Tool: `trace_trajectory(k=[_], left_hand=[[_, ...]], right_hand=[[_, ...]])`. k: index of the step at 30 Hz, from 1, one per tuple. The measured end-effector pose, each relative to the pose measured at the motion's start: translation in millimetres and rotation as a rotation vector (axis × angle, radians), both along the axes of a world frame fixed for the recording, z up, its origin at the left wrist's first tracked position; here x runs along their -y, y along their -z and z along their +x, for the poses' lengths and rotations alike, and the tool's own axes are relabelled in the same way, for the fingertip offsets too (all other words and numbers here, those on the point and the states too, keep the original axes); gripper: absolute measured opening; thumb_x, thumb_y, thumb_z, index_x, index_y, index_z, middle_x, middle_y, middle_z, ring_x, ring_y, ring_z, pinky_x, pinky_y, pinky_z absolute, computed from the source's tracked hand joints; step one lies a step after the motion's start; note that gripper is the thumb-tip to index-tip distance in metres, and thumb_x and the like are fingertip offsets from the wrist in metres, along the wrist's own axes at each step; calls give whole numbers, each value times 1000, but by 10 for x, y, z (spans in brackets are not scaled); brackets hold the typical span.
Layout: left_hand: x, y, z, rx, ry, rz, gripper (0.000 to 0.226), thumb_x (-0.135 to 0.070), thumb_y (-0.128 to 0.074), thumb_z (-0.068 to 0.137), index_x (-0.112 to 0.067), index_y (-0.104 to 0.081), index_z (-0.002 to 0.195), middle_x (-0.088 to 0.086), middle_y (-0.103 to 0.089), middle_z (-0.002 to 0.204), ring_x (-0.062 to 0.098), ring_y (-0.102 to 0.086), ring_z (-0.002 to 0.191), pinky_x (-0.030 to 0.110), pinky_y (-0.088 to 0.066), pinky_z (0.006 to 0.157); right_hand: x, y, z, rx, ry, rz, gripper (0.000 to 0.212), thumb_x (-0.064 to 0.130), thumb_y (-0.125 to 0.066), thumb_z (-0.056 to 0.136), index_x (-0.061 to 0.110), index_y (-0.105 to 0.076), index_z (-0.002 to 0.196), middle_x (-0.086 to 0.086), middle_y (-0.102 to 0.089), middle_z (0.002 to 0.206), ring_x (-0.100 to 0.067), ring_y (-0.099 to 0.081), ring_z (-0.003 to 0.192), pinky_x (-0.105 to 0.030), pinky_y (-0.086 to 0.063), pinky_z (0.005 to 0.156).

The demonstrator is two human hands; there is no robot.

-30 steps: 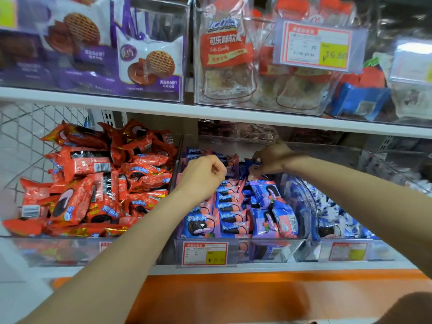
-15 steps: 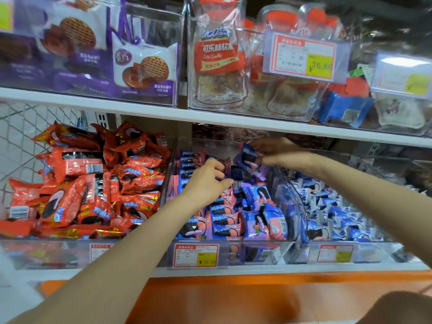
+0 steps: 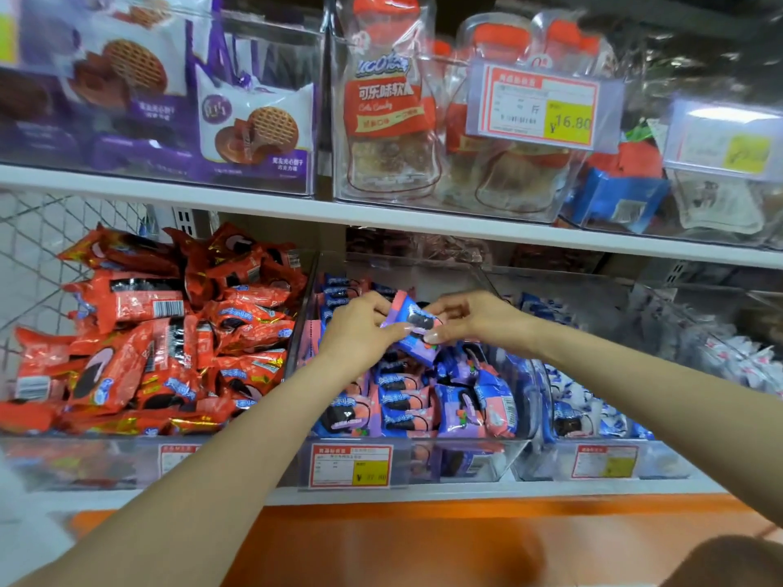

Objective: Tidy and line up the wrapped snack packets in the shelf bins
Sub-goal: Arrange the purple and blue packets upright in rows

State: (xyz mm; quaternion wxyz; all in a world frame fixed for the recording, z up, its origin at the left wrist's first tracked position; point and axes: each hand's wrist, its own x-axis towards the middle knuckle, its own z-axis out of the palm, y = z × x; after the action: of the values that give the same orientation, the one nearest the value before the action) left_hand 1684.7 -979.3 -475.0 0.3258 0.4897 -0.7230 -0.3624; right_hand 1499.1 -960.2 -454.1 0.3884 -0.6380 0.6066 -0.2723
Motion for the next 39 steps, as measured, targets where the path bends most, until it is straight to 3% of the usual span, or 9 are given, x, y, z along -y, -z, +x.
trace_trajectory(k=[6,10,14,17,21,26,30,33,39], left_hand=[[69,-118,323,139,-147,-215,15,-22,-62,89,-14,-62,102,-3,-60,92,19,-59,90,29,-47,79],[26,-111,373,204,-110,-262,10,-22,-59,91,-17,-61,100,-2,-58,90,18,-58,87,27,-44,71],[29,-81,364,248,-73,-327,2,-20,-58,91,-20,-59,92,-2,-57,97,19,-60,89,33,-48,73],[81,-43,322,286,-21,-380,9,-18,-58,89,-18,-62,98,-1,-60,104,17,-59,94,33,-48,80],[256,-31,180,559,112,-481,25,-27,-59,89,-21,-58,113,-2,-59,114,19,-51,109,27,-38,80],[575,-82,-160,718,194,-508,45,-35,-61,87,-12,-49,123,10,-48,131,27,-41,123,30,-34,93],[778,-12,-346,871,183,-452,64,-40,-62,86,-11,-35,136,11,-34,145,28,-30,132,35,-27,105],[875,81,-391,910,193,-423,70,-41,-65,84,-12,-33,139,10,-34,144,27,-32,132,35,-29,105],[936,141,-377,871,152,-422,66,-43,-68,82,-12,-41,133,10,-39,140,28,-35,130,33,-34,99]], right_hand=[[573,129,126,-438,146,-116,37,15,-79,73,12,-63,106,-4,-61,97,-19,-59,87,-20,-43,61],[763,214,247,-573,100,-130,42,19,-76,77,8,-64,115,-8,-63,120,-22,-57,112,-25,-42,87],[855,318,209,-593,196,-160,43,22,-79,74,10,-60,111,-9,-62,119,-25,-56,110,-27,-43,84],[866,308,121,-613,137,-124,42,31,-79,72,16,-58,104,-4,-62,111,-22,-56,104,-27,-42,77],[864,12,-170,-695,105,-268,35,29,-75,78,10,-63,105,2,-59,97,-14,-54,95,-16,-40,73],[903,-37,-477,-831,15,-222,24,5,-66,84,7,-68,108,-8,-65,107,-22,-62,101,-23,-46,80],[1054,126,-452,-1003,-138,-94,35,15,-64,87,12,-61,122,-5,-62,122,-20,-60,106,-28,-48,91],[1165,158,-400,-1163,-197,-44,45,26,-68,83,18,-57,127,-1,-61,123,-20,-58,108,-27,-47,90],[1236,234,-382,-1134,-231,36,49,23,-73,76,16,-56,122,-5,-60,120,-20,-56,101,-25,-42,79]])
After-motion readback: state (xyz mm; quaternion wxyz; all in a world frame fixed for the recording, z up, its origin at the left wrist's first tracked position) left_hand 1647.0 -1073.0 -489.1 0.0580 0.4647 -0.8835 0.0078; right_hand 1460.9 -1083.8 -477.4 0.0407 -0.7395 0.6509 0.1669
